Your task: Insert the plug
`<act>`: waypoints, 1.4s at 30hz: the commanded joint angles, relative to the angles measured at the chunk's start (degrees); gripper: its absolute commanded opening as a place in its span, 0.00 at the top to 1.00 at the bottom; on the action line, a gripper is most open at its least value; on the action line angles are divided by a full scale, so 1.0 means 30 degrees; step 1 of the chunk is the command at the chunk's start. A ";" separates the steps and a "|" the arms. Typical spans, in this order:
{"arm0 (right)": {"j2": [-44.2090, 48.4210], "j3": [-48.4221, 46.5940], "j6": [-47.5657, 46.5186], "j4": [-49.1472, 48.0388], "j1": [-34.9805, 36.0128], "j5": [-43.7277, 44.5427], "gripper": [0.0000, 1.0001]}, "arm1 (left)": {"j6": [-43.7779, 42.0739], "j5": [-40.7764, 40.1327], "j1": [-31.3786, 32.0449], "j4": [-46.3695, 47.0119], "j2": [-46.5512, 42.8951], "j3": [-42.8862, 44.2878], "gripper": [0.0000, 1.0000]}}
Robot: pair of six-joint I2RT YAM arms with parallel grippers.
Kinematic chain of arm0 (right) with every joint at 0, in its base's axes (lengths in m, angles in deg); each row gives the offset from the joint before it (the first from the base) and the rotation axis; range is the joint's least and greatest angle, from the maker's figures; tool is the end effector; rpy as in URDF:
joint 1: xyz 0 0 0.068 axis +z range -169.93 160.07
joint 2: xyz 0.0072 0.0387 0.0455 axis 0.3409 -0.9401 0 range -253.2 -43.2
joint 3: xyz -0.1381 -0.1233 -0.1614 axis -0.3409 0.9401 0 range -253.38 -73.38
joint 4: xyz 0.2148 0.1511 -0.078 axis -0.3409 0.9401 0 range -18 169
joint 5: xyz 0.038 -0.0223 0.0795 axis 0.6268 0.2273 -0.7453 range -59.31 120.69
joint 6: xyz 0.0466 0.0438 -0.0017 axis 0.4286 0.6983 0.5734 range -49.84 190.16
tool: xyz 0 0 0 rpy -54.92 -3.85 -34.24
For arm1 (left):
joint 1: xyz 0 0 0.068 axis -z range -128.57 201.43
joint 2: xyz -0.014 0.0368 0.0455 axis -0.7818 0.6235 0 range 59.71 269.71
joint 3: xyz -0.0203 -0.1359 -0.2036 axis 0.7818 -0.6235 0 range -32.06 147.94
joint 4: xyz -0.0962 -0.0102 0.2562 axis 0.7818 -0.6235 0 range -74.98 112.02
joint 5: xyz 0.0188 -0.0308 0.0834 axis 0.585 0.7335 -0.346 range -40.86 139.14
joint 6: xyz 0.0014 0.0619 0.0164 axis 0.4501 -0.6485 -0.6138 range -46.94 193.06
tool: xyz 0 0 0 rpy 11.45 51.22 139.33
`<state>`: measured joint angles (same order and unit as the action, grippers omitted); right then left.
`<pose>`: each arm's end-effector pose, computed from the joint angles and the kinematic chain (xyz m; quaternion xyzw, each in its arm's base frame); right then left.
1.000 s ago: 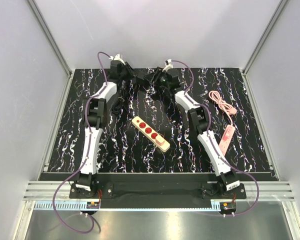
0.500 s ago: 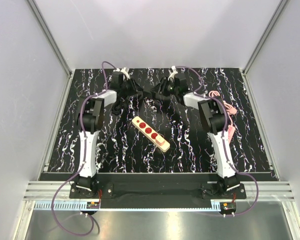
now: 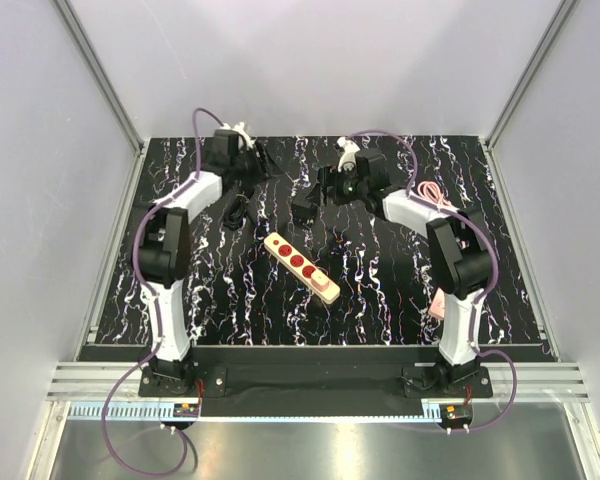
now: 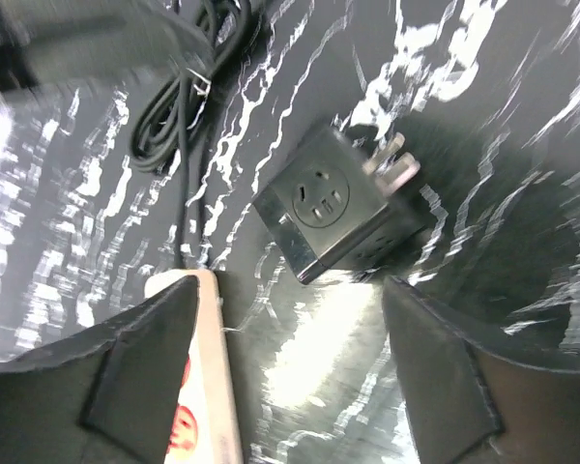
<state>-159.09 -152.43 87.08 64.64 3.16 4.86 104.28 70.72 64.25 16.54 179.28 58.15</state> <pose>0.4228 0.2037 0.1604 -0.1578 0.8347 0.3494 0.3955 0.4731 -0.1264 0.1756 -0.0536 0.8733 -0.3244 0.3595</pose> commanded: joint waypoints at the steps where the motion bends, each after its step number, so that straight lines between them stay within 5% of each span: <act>1: 0.1309 -0.0397 -0.7058 0.1601 -0.0022 0.1195 0.12 | 0.0456 -0.1454 -0.1224 -0.2040 -0.2529 0.0428 0.38; 13: -0.1942 -0.4700 -1.6069 0.5672 0.0008 -0.1732 0.07 | 0.2335 0.3320 -0.2662 -0.0753 -0.7307 -0.6282 0.30; 38: -0.6016 -0.9217 -1.5545 0.7256 0.0564 -0.3288 0.12 | 0.2248 0.3877 -0.2662 -0.0930 -0.7601 -0.6400 0.27; 39: -0.6074 -0.9276 -1.5516 0.7285 0.0535 -0.3287 0.16 | 0.2278 0.3967 -0.2662 -0.0900 -0.7600 -0.6371 0.27; 42: -0.6075 -0.9423 -1.5516 0.7256 0.0564 -0.3287 0.59 | 0.2220 0.3968 -0.2662 -0.0900 -0.7659 -0.6341 0.27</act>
<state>-177.21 -178.24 40.38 86.83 4.32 -4.32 111.08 81.52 56.45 11.78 159.41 39.12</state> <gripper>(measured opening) 0.580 0.725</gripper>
